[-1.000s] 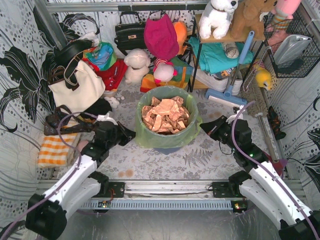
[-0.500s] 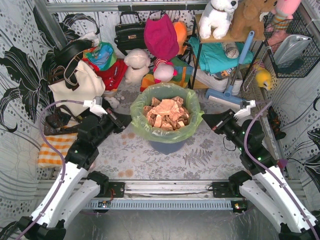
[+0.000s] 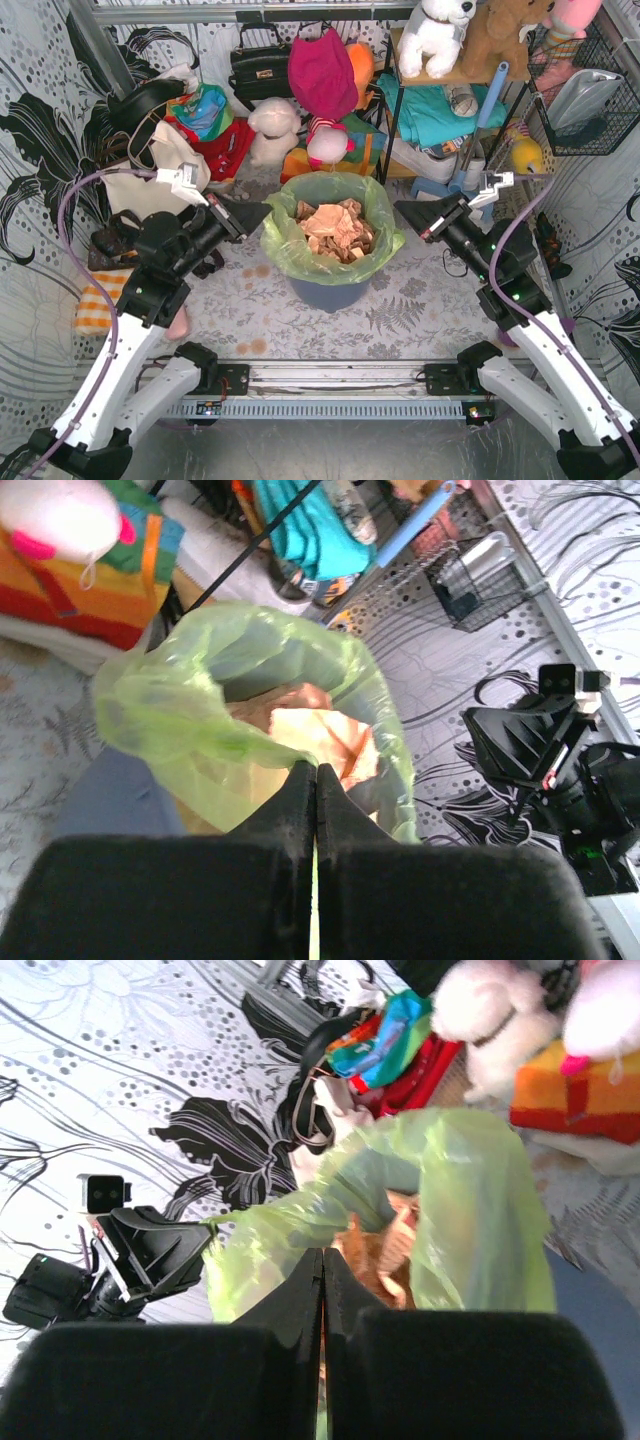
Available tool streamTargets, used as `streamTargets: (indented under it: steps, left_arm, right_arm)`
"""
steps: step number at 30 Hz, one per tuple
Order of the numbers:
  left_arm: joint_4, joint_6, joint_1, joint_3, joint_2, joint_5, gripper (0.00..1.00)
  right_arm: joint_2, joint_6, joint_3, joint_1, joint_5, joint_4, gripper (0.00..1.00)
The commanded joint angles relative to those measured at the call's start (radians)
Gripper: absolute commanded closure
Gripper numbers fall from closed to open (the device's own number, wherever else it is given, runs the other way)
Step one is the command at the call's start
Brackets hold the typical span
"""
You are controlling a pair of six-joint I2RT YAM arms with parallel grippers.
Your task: Tie the trash bag
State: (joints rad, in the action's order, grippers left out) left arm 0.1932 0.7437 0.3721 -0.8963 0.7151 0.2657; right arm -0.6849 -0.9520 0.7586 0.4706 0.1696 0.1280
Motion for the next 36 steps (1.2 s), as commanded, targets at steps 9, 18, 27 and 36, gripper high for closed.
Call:
streamTargets:
  steps: [9,18,27,36]
  left_arm:
    - [-0.088,-0.043,-0.003,-0.078,0.099,0.150,1.00]
    - [0.093,-0.049,-0.002,0.050,-0.035,0.080,1.00]
    - [0.109,-0.036,-0.002,0.081,-0.048,0.086,1.00]
    - [0.125,-0.029,-0.002,0.086,-0.058,0.088,1.00]
  right_arm:
    - [-0.118,0.042,0.136,-0.004,0.060,-0.006,1.00]
    - [0.045,-0.002,0.044,-0.003,-0.130,-0.481,0.67]
    - [0.019,-0.090,-0.058,-0.004,-0.099,-0.506,0.54]
    - [-0.062,-0.148,-0.147,-0.004,0.059,-0.264,0.47]
